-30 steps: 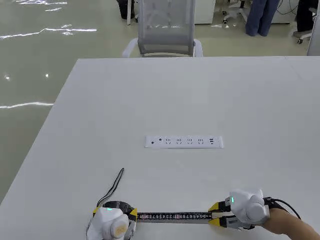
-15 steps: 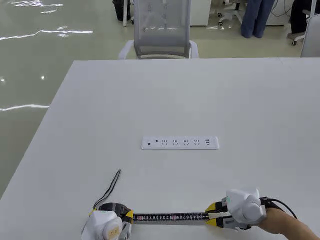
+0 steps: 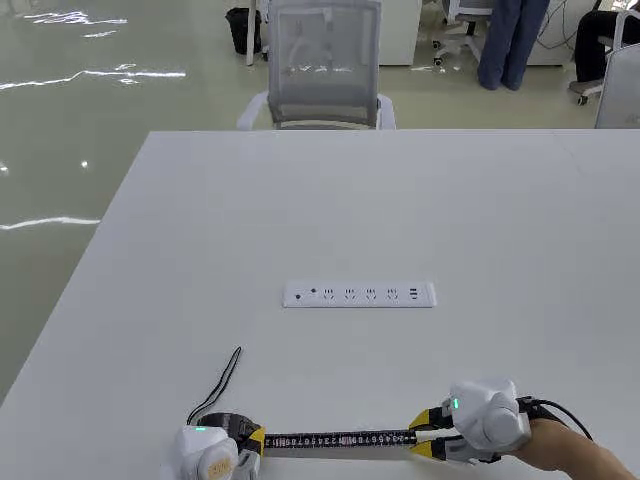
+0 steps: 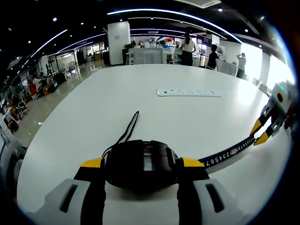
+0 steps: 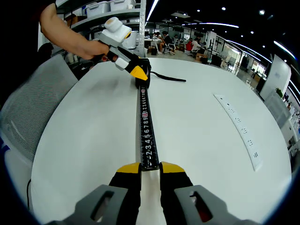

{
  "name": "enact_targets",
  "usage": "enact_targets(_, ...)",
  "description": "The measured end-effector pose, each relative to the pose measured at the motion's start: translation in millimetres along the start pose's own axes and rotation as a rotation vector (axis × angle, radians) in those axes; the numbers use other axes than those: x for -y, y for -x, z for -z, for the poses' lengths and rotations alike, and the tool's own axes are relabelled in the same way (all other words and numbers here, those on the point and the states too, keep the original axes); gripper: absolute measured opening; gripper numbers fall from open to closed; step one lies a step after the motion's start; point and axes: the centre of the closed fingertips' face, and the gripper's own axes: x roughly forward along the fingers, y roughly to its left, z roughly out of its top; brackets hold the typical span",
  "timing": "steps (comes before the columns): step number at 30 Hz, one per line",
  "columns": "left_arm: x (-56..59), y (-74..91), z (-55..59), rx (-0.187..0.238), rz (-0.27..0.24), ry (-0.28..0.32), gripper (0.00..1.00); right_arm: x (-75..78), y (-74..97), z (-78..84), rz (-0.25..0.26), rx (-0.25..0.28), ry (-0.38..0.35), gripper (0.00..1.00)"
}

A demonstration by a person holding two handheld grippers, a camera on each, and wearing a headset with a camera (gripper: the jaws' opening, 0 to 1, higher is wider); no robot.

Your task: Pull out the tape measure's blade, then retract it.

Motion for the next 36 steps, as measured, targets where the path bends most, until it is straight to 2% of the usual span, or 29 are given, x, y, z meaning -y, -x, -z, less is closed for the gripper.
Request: enact_targets(36, -2.3, -0.7, -0.1, -0.01, 0.05, 0.039, 0.58, 2.3, -3.0, -18.3, -0.014, -0.007, 0.021, 0.13)
